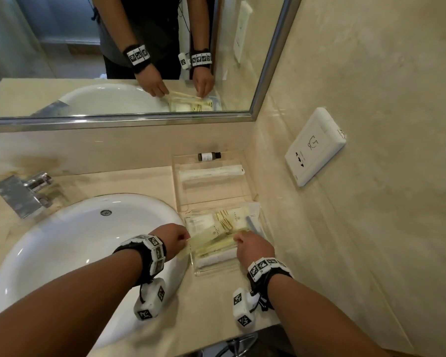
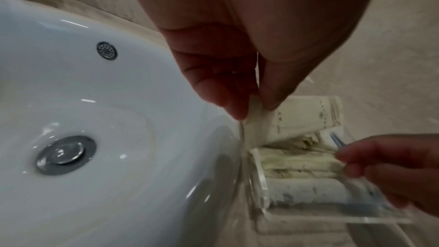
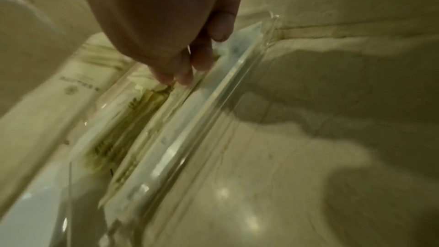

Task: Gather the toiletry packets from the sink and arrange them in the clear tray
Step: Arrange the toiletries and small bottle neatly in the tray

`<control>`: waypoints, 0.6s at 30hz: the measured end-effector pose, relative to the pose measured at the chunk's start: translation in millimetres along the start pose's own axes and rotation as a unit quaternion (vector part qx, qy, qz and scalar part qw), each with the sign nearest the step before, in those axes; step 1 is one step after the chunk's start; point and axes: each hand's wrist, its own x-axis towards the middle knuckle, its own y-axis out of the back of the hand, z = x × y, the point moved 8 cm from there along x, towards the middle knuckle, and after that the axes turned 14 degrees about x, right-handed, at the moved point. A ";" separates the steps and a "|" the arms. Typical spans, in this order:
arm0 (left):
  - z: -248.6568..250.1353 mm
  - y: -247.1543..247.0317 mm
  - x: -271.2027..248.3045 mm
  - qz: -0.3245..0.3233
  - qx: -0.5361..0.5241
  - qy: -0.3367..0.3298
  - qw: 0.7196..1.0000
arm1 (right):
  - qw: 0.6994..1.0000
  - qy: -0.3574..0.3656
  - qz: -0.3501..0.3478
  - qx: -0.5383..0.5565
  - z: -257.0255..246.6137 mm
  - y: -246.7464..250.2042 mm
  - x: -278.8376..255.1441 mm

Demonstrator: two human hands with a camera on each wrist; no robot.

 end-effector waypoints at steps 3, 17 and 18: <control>13.4 -4.6 12.4 -0.007 0.021 -0.009 1.000 | 0.996 -0.031 0.075 0.042 10.4 23.2 -1.7; 59.8 -29.9 32.7 -0.036 0.103 -0.042 0.993 | 0.997 0.045 -0.016 -0.065 4.5 -8.9 2.1; 63.6 -32.5 32.3 -0.040 0.101 -0.052 0.993 | 0.996 0.048 -0.021 -0.069 5.6 -9.6 3.4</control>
